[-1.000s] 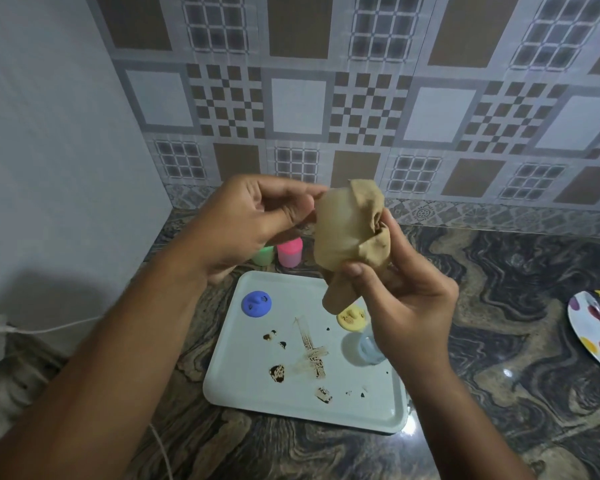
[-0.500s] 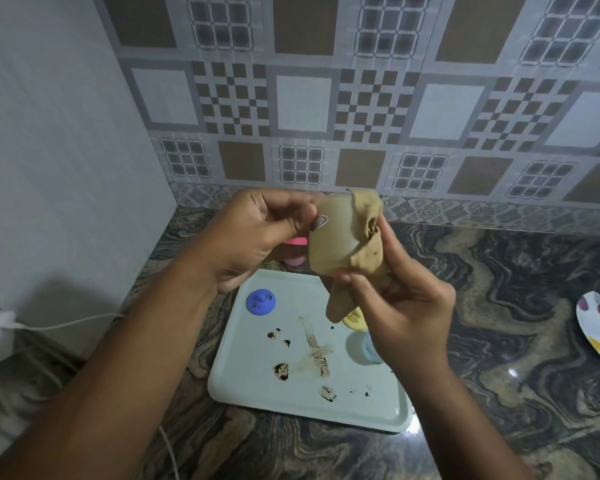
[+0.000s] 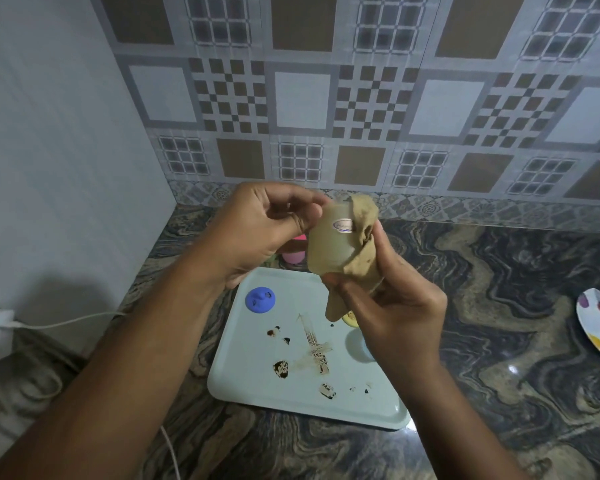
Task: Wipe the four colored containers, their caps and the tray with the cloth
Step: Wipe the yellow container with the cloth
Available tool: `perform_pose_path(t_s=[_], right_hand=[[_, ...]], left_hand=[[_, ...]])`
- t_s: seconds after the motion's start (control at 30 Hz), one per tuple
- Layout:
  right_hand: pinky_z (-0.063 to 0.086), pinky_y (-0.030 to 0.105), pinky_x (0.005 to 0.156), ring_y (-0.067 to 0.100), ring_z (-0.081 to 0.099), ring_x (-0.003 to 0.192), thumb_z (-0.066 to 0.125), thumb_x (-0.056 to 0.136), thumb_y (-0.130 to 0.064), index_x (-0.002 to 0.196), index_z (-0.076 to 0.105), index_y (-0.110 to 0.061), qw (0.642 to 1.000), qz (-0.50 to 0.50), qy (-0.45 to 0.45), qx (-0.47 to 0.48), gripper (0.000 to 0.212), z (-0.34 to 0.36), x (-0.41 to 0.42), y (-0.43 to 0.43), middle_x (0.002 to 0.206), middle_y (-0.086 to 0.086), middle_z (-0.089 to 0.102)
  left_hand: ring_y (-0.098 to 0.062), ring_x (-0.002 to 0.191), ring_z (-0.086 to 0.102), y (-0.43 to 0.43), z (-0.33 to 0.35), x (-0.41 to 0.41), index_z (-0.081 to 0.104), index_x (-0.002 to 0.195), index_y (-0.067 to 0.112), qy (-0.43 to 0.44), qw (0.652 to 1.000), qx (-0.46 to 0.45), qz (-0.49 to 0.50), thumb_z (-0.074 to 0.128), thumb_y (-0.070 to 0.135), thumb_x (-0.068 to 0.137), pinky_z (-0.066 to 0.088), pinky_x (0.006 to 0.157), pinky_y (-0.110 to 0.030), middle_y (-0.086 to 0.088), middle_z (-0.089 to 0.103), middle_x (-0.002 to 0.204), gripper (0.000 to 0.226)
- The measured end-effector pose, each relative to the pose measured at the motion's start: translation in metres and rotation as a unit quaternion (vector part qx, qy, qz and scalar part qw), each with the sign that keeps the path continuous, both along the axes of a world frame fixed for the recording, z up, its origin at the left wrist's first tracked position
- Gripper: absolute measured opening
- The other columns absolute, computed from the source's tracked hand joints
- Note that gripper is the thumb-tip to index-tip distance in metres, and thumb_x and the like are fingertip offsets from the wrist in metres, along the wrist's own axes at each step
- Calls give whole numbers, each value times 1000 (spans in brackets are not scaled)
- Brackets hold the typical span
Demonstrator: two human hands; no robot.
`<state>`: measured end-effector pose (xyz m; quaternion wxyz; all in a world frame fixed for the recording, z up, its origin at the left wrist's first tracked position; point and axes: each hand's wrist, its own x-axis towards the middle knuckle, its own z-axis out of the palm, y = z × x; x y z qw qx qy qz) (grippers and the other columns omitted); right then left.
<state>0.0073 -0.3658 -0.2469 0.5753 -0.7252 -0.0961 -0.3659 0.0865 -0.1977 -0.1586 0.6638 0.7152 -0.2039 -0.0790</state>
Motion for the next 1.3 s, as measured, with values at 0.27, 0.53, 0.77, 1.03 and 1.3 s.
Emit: perform_pose_path(t_s=[0.27, 0.53, 0.77, 1.03, 1.3], right_hand=[[61, 22, 80, 22, 77, 90, 84, 78, -8, 139, 56, -19, 999, -13, -13, 32, 69, 7, -3, 2, 117, 34, 70], [63, 32, 67, 37, 77, 96, 85, 83, -21, 149, 52, -14, 998, -9, -11, -60, 74, 8, 2, 0, 119, 30, 71], [63, 33, 85, 24, 78, 95, 87, 75, -2, 144, 51, -6, 1000, -10, 6, 13, 77, 8, 0, -3, 118, 27, 72], [59, 18, 73, 29, 78, 89, 90, 74, -5, 143, 52, -10, 999, -20, -13, -45, 79, 11, 0, -1, 120, 26, 72], [58, 14, 70, -1, 71, 67, 88, 73, -6, 143, 48, -5, 998, 5, -9, 63, 81, 16, -6, 2, 81, -15, 78]], left_hand=[[-17, 101, 72, 0, 7, -2, 73, 107, 13, -18, 999, -25, -16, 67, 23, 82, 59, 81, -30, 0, 77, 102, 28], [-18, 91, 74, -3, 7, -3, 75, 97, 23, -63, 998, 19, -4, 78, 28, 71, 62, 79, -36, 3, 77, 91, 27], [-22, 103, 72, 1, 2, -2, 72, 111, 10, -6, 999, -21, -33, 67, 18, 82, 60, 82, -33, -10, 75, 106, 30], [-46, 94, 66, -7, 6, -5, 76, 100, 25, -71, 997, -2, -7, 81, 39, 70, 58, 86, -56, -11, 75, 98, 33], [-13, 89, 73, -4, 6, -5, 71, 105, 13, 4, 999, -36, -33, 64, 18, 82, 61, 73, -35, 6, 75, 83, 25]])
